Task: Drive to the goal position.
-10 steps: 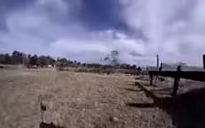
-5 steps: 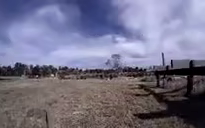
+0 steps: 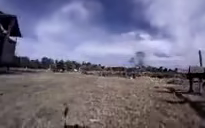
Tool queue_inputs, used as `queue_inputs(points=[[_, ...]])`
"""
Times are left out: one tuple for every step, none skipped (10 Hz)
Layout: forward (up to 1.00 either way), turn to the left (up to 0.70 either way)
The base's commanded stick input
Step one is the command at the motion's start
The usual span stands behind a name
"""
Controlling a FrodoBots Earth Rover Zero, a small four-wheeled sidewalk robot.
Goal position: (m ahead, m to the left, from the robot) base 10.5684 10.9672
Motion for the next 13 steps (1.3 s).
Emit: queue_inputs(points=[[0.70, 0.00], [0.70, 0.00], [0.70, 0.00], [0.70, 0.00], [0.70, 0.00], [0.70, 0.00], [0.70, 0.00], [0.70, 0.00], [0.70, 0.00], [0.70, 0.00], [0.70, 0.00], [0.70, 0.00], [0.70, 0.00]])
